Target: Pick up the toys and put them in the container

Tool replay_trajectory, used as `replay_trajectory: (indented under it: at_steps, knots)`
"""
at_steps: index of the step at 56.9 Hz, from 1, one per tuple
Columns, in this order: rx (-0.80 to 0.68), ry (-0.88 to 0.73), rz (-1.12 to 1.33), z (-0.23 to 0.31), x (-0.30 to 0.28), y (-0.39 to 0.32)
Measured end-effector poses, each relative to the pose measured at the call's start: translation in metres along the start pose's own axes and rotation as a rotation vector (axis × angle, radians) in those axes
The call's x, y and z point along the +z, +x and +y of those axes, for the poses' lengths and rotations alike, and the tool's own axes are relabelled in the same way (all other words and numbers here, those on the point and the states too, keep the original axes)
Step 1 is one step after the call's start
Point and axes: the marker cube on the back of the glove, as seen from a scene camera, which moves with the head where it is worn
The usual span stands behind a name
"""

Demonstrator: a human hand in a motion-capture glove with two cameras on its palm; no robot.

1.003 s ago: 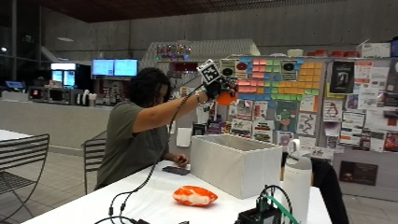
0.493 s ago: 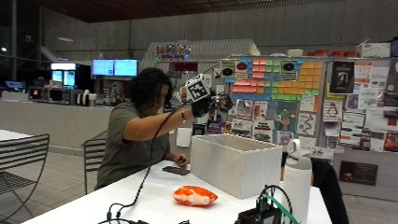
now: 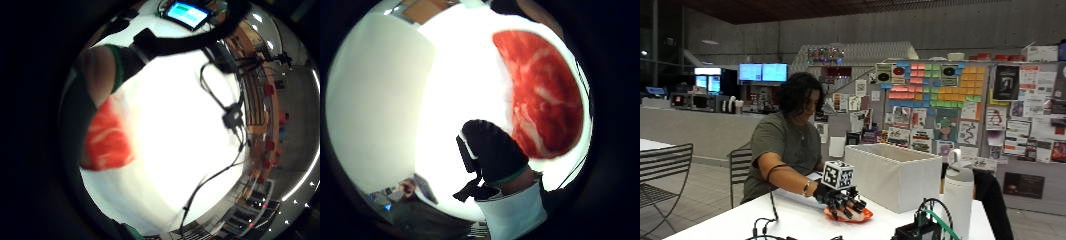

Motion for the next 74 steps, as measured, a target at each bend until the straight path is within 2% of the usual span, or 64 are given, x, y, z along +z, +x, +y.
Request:
replay_trajectory:
  at_steps: [3, 7, 13, 20, 27, 31, 38, 41, 46, 51, 55, 62, 67, 69, 74]
  knots:
    - [0.011, 0.040, -0.059, 0.003, 0.016, -0.006]
    - [0.022, 0.211, -0.102, 0.005, 0.017, -0.010]
    - [-0.035, 0.408, -0.043, 0.014, 0.002, -0.016]
    - [-0.106, 0.498, -0.155, 0.033, -0.033, -0.023]
    - [-0.183, 0.623, -0.364, 0.064, -0.106, -0.044]
    - [-0.223, 0.730, -0.395, 0.082, -0.163, -0.055]
    - [-0.538, 0.899, -0.447, 0.144, -0.283, -0.094]
    - [-0.610, 0.935, -0.455, 0.155, -0.320, -0.096]
    - [-0.703, 0.938, -0.541, 0.178, -0.381, -0.113]
    - [-0.589, 0.955, -0.483, 0.172, -0.423, -0.136]
    - [-0.579, 0.896, -0.586, 0.174, -0.452, -0.174]
    - [-0.683, 0.919, -0.405, 0.143, -0.454, -0.213]
    - [-0.579, 0.865, -0.282, 0.106, -0.442, -0.231]
    - [-0.587, 0.847, -0.252, 0.087, -0.435, -0.237]
    - [-0.540, 0.749, -0.344, 0.053, -0.426, -0.263]
